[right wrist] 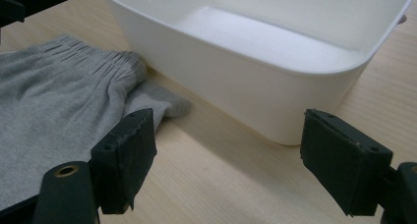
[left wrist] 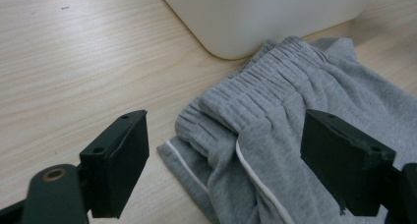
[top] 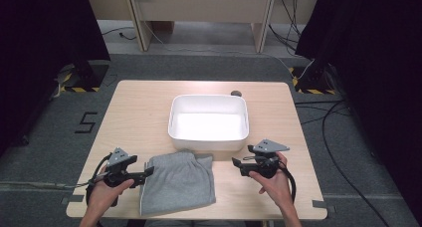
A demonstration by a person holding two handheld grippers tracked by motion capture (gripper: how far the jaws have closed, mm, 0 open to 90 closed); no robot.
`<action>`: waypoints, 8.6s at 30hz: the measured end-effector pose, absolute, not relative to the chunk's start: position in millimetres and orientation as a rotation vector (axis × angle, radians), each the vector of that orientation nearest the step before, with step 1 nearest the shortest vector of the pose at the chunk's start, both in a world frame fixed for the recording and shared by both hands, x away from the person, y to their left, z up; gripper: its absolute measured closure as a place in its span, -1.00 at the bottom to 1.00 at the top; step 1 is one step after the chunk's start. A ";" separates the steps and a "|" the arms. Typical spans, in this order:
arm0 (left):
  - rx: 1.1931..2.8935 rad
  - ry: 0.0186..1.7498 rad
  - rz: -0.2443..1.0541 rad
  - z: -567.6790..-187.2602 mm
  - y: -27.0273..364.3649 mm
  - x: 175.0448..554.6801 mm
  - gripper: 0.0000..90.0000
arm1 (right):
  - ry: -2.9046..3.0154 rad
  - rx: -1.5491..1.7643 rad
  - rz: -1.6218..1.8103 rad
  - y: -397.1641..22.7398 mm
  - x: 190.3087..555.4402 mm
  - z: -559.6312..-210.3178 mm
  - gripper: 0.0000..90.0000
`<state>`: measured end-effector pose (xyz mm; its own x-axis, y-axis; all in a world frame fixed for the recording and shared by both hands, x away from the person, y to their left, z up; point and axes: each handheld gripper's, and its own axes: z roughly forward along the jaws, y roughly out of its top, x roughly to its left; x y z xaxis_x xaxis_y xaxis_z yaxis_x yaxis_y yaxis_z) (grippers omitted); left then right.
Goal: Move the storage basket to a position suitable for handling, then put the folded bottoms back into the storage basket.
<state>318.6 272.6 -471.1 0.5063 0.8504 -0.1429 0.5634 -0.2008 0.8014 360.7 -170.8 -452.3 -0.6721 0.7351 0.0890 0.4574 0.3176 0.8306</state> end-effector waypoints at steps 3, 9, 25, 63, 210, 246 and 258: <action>1.892 1.168 0.413 -472.5 274.3 314.6 -0.61 | 2.290 1.052 1.288 -165.2 359.2 -454.5 -0.48; 1.891 1.176 0.415 -473.8 277.8 307.0 -0.61 | 2.319 1.019 1.297 -154.8 357.5 -457.7 -0.48; 1.905 1.191 0.378 -483.0 272.1 279.2 -0.61 | 2.464 0.906 1.289 -96.8 364.7 -474.9 -0.49; 2.057 1.014 0.251 -513.9 209.6 268.6 -0.15 | 2.542 0.901 1.070 -89.8 365.4 -510.3 -0.26; 1.862 0.892 0.291 -362.4 187.0 409.3 0.55 | 2.505 0.784 1.475 -123.3 528.5 -329.5 0.66; 2.036 1.030 0.306 -430.8 155.3 457.7 0.51 | 2.541 0.973 1.297 -125.4 566.8 -406.8 0.64; 2.104 1.054 0.295 -440.4 153.1 462.3 0.29 | 2.578 0.990 1.140 -114.7 565.3 -418.6 0.56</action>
